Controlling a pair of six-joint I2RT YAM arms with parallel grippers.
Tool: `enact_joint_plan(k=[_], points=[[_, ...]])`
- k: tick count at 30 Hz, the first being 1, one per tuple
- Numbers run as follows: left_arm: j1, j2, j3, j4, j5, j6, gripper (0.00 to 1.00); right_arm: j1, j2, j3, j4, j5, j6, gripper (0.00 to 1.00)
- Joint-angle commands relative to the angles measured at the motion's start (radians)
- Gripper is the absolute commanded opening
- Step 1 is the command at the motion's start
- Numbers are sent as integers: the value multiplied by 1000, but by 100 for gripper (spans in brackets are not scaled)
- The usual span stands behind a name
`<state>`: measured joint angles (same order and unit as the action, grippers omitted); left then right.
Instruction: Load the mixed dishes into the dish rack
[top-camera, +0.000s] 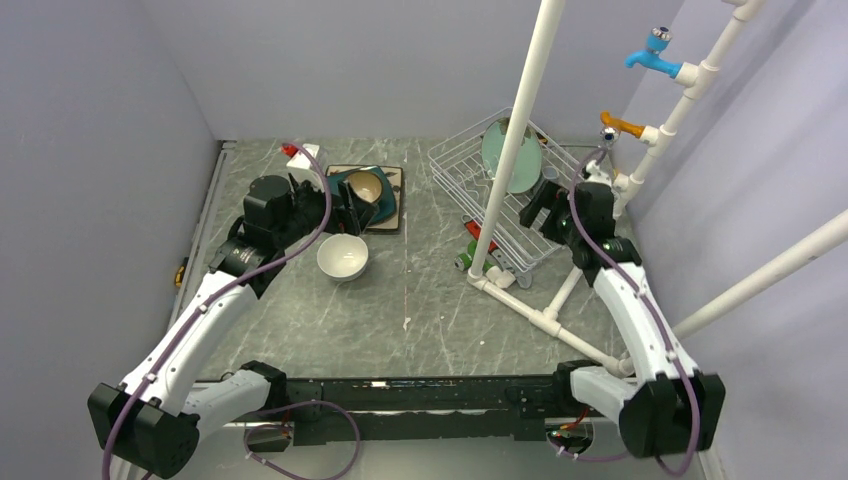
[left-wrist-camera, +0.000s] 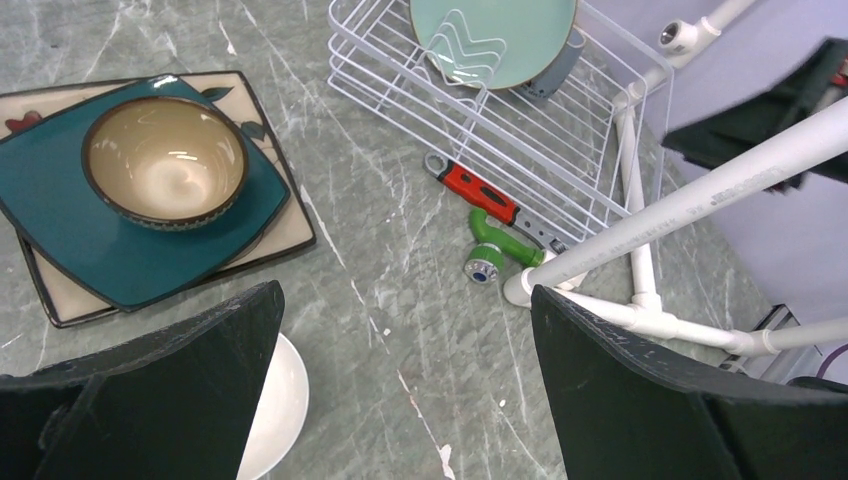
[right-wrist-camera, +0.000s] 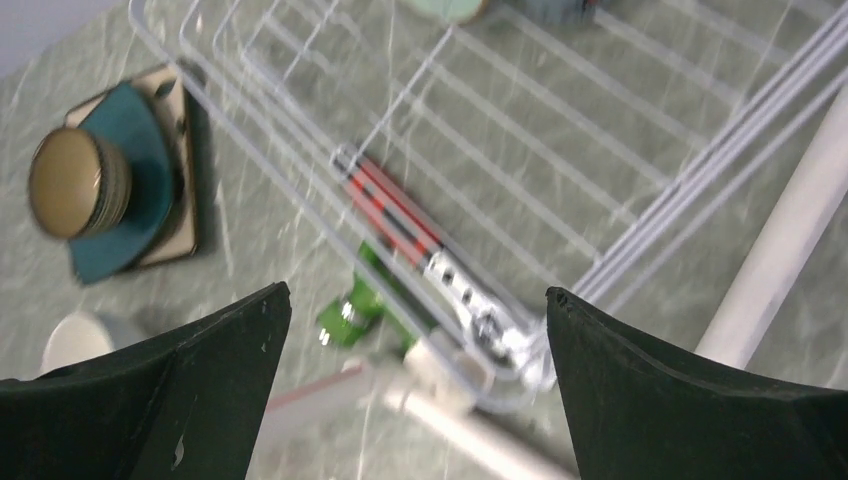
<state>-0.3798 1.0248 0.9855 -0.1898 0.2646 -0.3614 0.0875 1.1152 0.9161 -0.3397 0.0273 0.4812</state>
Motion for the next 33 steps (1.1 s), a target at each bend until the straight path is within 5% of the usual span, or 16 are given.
enact_joint_plan(k=[1,9,18,26,33], points=[[5,12,33,-30,-45,-7,99,5,-152,-37,-221,-148,116,100],[6,67,95,-142,-177,-1,99,65,-269,-203,-343,-356,160,100],[27,160,183,-272,-341,27,99,381,-421,-368,-297,-267,249,100],[136,378,301,-425,-346,35,99,795,-302,-312,-174,-5,354,100],[200,595,404,-562,-274,119,97,978,-114,-263,-78,54,381,100]])
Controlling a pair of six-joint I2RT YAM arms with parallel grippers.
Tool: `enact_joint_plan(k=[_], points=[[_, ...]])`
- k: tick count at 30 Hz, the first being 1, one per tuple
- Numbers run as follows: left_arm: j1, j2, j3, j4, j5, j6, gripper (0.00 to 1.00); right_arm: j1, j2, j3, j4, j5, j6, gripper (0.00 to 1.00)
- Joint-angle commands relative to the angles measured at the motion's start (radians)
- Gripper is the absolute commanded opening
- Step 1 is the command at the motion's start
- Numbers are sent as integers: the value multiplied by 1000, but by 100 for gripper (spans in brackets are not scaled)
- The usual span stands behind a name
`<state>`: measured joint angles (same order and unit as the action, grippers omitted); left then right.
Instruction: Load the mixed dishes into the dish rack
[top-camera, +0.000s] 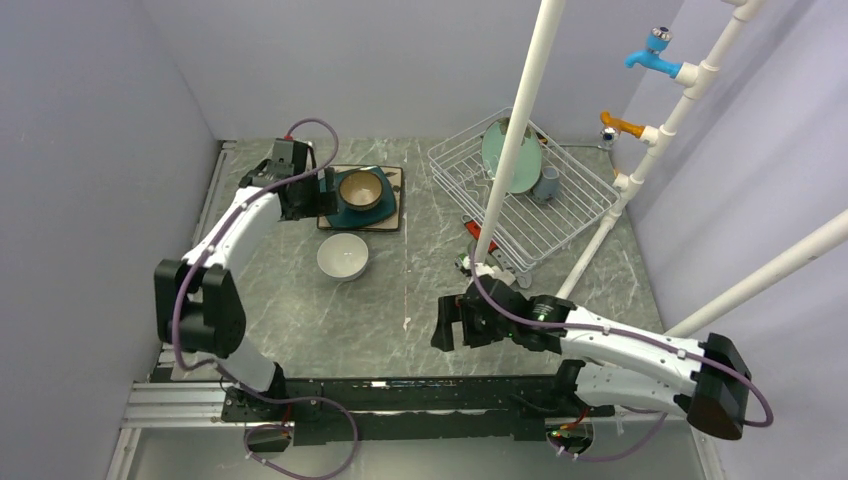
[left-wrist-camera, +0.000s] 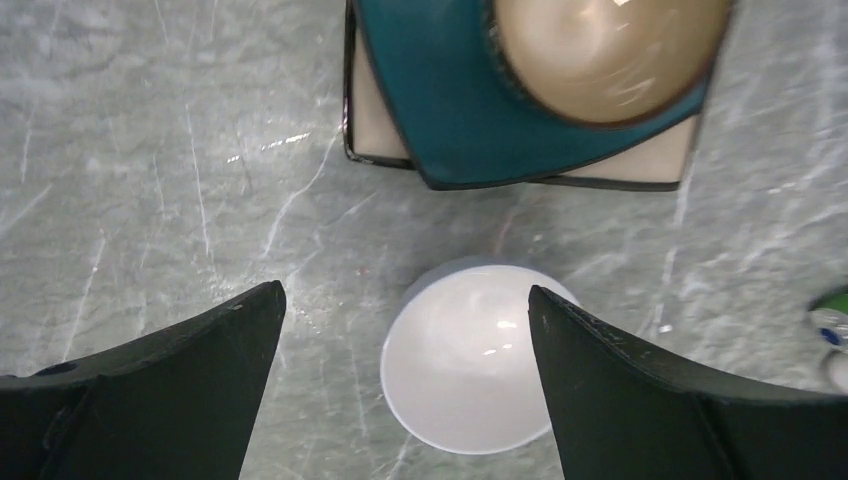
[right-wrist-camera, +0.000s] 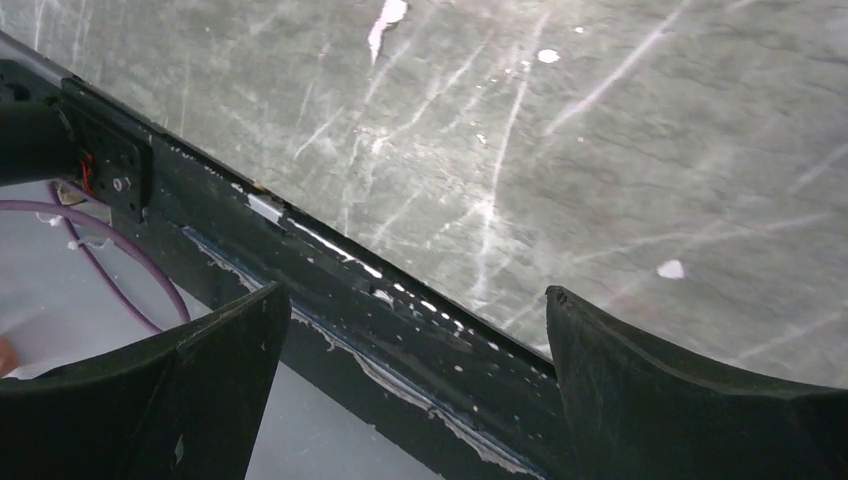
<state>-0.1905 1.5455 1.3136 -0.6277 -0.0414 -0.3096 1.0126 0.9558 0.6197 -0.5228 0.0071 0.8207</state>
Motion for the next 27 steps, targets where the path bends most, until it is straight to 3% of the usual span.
enact_joint_plan(k=[1,19,27], points=[[10,106,88,-143,32,80,96,62,54,25,123,71,49,100],[-18,354,139,-228,51,148,79,85,-4,-6,137,116,86,100],[-54,375,141,-239,45,161,62,84,40,-10,171,108,80,100]])
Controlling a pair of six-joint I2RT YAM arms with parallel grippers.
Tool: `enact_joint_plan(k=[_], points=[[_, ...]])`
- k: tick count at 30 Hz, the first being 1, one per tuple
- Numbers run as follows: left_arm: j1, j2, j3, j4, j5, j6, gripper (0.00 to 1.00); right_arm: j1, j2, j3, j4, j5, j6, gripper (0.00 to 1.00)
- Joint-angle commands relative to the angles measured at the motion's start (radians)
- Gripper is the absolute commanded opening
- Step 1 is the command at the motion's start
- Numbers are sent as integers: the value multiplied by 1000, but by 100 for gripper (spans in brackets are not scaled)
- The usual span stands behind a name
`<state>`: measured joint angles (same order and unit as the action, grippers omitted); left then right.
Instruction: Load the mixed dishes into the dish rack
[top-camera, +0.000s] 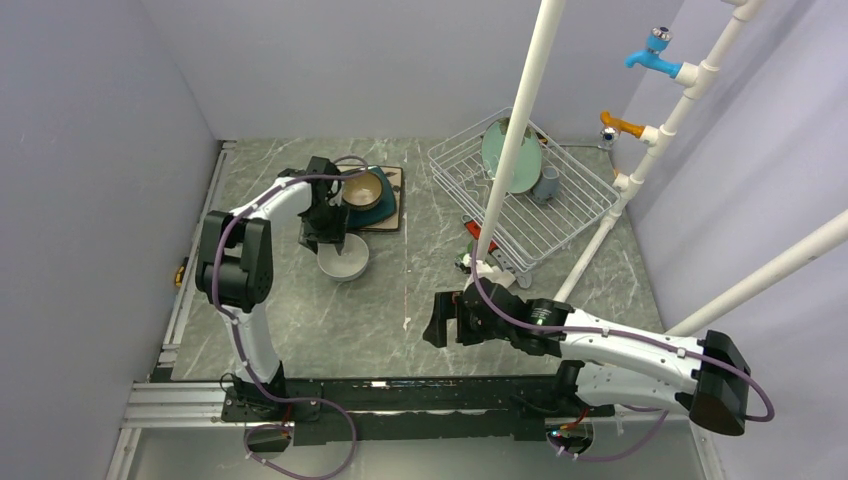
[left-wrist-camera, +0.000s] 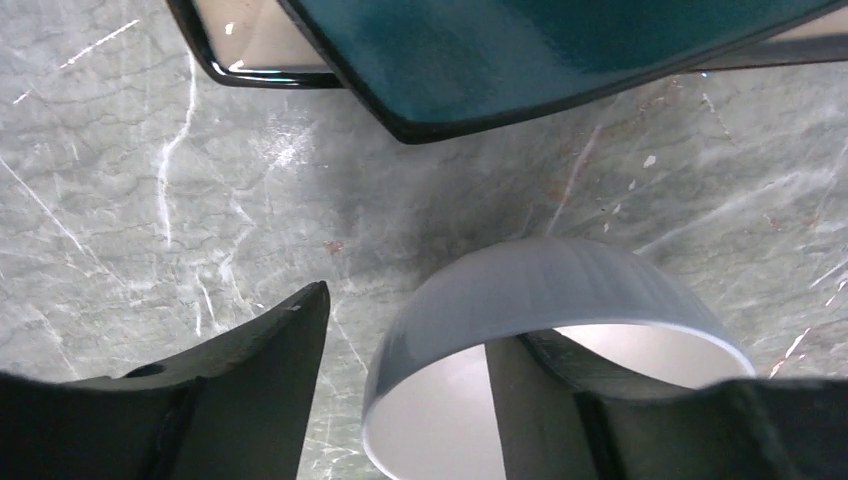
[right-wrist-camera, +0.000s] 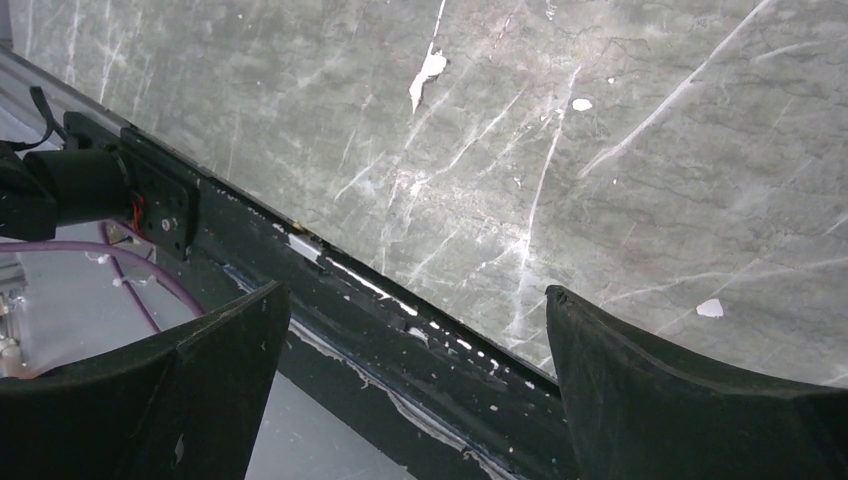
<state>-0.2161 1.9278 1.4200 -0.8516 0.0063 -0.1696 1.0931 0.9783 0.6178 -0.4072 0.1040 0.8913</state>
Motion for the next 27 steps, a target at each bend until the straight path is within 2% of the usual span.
enact_joint_plan(k=[1,4,12,17,24,27], points=[[-38,-6,34,-18,-3,24,60,5,24,-8,59,7,9,100],[-58,0,49,-35,-45,33,49,5,46,6,59,6,1,100],[-69,-65,46,-20,-19,38,23,4,90,40,31,30,-16,100],[-100,-122,44,-1,-65,48,0,4,84,36,25,38,-7,100],[-112,-313,-37,129,-16,52,0,5,102,68,-4,70,-30,100],[-122,-440,-106,247,70,72,0,3,116,72,-7,67,-29,100]])
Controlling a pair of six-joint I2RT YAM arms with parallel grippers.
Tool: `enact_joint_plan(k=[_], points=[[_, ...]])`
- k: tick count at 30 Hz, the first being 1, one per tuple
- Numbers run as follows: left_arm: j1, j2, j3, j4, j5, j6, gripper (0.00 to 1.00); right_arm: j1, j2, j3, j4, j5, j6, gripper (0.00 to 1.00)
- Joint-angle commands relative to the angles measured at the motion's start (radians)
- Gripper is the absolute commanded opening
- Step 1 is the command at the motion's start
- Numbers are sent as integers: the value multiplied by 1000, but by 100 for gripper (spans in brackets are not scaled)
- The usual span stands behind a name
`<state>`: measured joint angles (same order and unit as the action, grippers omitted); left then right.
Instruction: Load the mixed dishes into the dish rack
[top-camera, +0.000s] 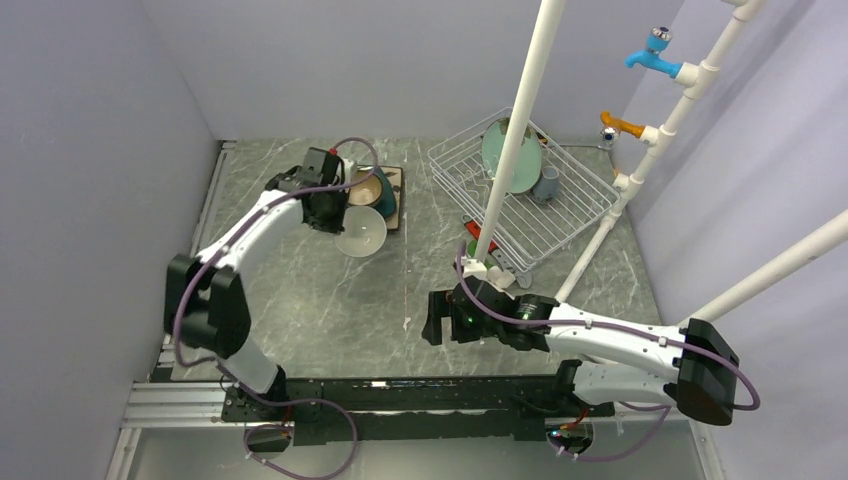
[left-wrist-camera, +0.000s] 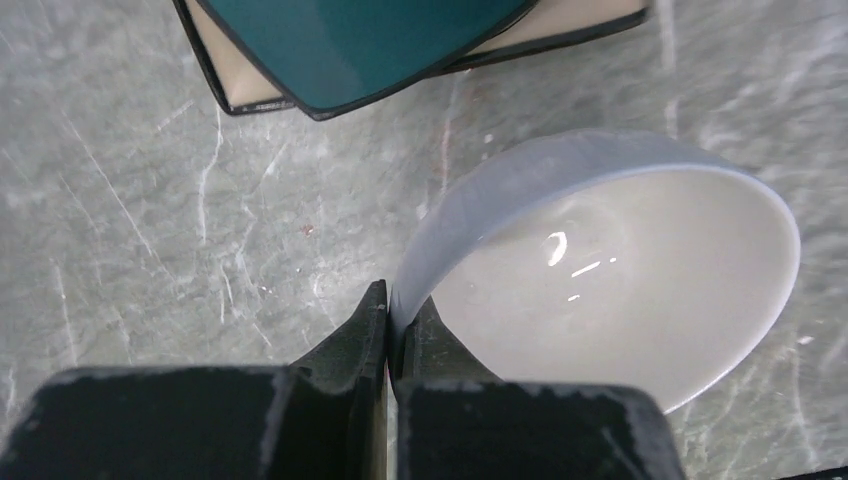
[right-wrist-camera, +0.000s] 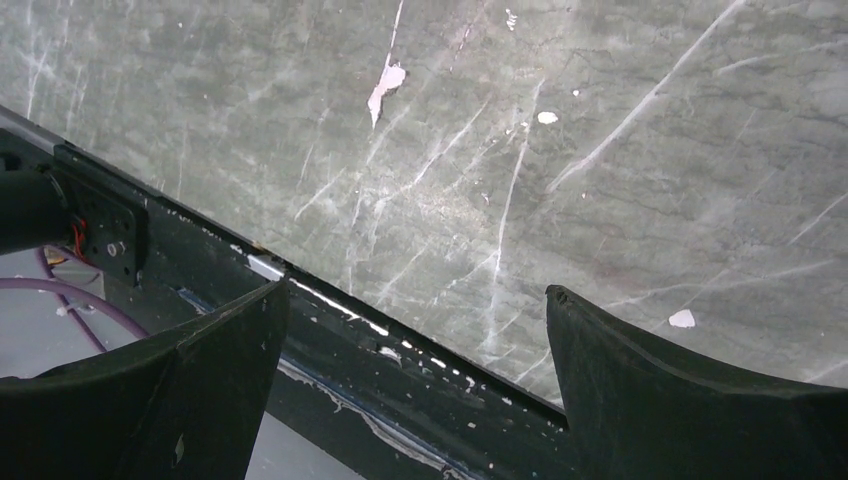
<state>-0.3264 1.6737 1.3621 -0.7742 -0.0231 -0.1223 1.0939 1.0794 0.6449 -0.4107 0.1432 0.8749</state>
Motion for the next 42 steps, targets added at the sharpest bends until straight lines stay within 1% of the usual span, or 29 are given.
enact_joint_plan(k=[1,2,5,8,10,12,13,15,19,21,23,24,31,35,42], points=[[-14,-230,-78,216,135,26,0,4,15,45,-1,25,-9,100],[-14,-273,-109,263,176,24,0,2,10,45,4,20,-8,100],[-14,-378,-207,419,425,22,0,3,-30,28,88,-15,-30,100],[-16,-452,-284,584,675,-22,0,4,-122,-14,280,-88,-75,100],[-20,-484,-310,645,773,-43,0,4,-204,-59,458,-135,-116,100],[-28,-520,-339,700,820,-55,0,6,-258,-77,572,-162,-169,100],[-34,-541,-359,731,833,-60,0,4,-269,-64,587,-155,-201,100],[-50,-579,-387,766,837,-59,0,5,-245,5,553,-145,-272,100],[-75,-621,-414,808,838,-40,0,3,-141,246,405,-133,-406,100],[-77,-622,-414,814,851,-45,0,3,-105,322,319,-39,-410,100],[-77,-621,-413,817,854,-45,0,-2,-83,375,225,86,-392,100],[-77,-623,-413,814,852,-46,0,-5,-77,387,207,117,-391,100],[-80,-633,-419,819,844,-42,0,-22,-104,348,183,111,-373,100],[-82,-622,-413,826,870,-54,0,-47,-115,336,210,56,-353,100],[-108,-601,-396,789,850,-32,0,-79,-50,393,236,-61,-322,100]])
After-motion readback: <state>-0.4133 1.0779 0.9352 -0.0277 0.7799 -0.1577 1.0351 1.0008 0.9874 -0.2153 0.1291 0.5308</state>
